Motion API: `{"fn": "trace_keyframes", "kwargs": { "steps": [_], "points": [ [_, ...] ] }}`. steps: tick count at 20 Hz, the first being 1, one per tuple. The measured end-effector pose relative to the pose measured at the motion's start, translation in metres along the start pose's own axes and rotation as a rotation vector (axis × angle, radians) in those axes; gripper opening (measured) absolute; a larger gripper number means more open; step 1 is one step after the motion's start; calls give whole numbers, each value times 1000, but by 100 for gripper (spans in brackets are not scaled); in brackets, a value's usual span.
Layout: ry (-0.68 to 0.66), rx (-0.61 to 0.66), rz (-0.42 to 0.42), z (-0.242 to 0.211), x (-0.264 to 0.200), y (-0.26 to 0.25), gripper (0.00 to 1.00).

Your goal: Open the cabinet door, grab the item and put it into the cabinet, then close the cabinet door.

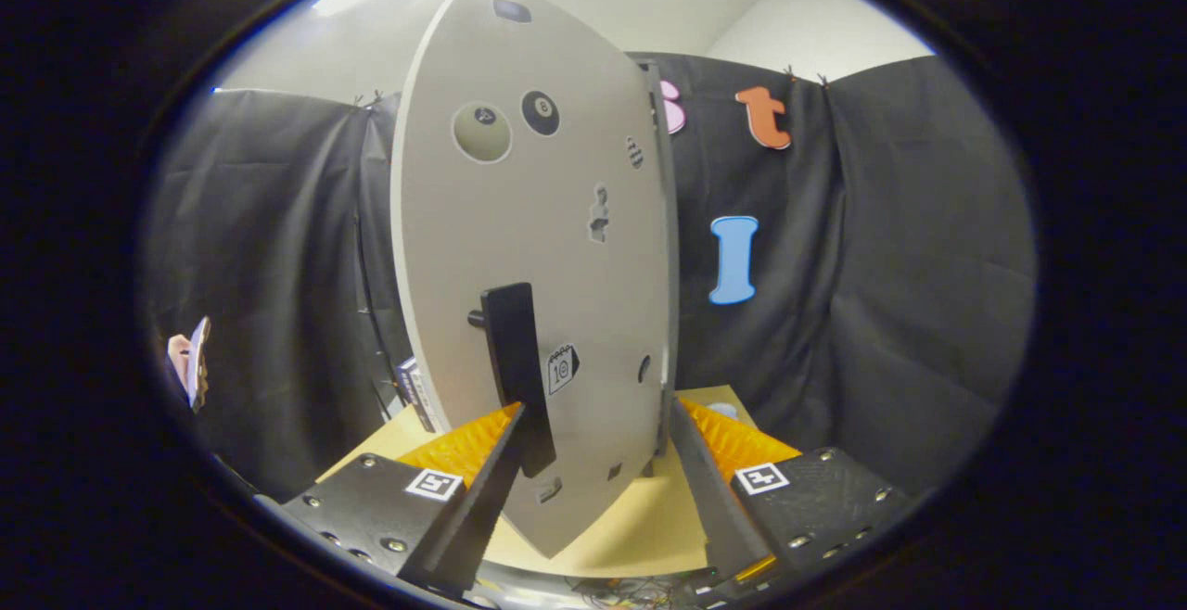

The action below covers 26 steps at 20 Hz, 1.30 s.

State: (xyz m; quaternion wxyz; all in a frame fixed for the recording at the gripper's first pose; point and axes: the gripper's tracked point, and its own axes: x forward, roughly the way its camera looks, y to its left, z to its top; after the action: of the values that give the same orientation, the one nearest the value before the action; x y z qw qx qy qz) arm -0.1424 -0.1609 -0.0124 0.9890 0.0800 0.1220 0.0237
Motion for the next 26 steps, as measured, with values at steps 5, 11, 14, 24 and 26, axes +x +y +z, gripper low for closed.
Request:
{"fn": "trace_keyframes", "kwargs": {
  "steps": [5,11,14,24,26],
  "points": [
    [12,-22,89,-1,30,40,92],
    [28,-64,138,-8,72,71,92],
    [27,-74,133,-5,93,81,92],
    [-24,10,139,20,145,96,92],
    [-35,26,151,25,149,98,92]
  ]
}}
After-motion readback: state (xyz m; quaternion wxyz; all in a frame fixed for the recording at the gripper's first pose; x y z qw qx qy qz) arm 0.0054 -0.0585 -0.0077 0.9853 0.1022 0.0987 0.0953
